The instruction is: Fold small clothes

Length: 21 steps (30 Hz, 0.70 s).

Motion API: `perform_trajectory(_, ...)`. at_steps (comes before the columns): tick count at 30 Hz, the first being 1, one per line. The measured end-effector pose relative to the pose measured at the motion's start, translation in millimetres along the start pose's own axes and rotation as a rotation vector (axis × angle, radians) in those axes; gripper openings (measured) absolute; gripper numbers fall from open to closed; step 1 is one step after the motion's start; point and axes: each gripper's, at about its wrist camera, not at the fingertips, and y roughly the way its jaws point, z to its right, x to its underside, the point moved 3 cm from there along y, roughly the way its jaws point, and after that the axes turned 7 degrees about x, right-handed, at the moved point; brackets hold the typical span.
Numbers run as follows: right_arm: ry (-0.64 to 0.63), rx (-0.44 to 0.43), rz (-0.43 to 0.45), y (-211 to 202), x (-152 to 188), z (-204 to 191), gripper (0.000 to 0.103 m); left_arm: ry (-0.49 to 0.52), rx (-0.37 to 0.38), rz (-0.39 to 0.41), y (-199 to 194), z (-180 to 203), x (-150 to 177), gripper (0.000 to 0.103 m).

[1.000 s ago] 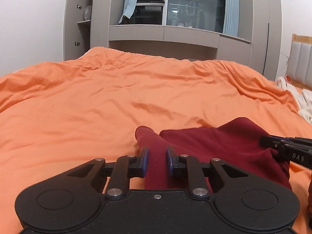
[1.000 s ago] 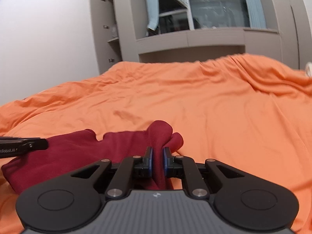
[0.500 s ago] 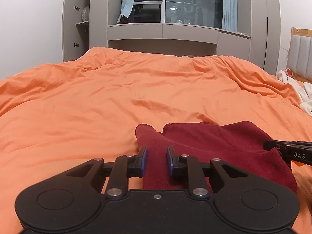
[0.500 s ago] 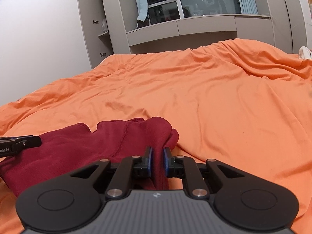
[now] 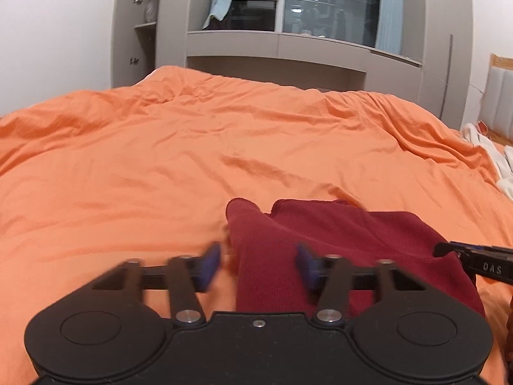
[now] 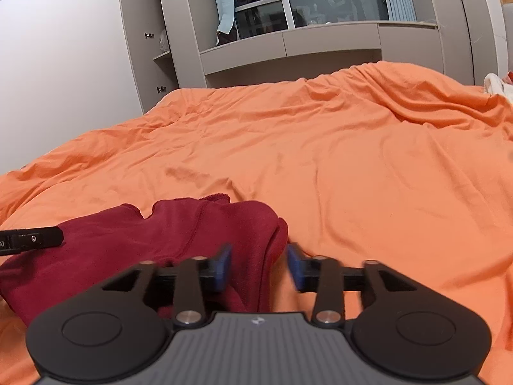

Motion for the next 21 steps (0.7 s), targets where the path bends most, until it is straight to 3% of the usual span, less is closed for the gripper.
perform_trajectory(7,-0.026,0.009,0.08,-36.6,-1.9,-6.4,0.095,-0.046,0.009,0.044,-21.3,-3.3,-7.4,0.097)
perform_trajectory(10,-0.018,-0.008,0.123,-59.0,-0.4,-9.5,0.103,-0.045,0.02,0.085,-38.1,-1.5,-11.2,0.101)
perform_trajectory(21,-0.031,0.019,0.287,-151.4,21.8,-12.8,0.103,-0.014,0.022,0.183,-111.9,3.6,27.1,0.102)
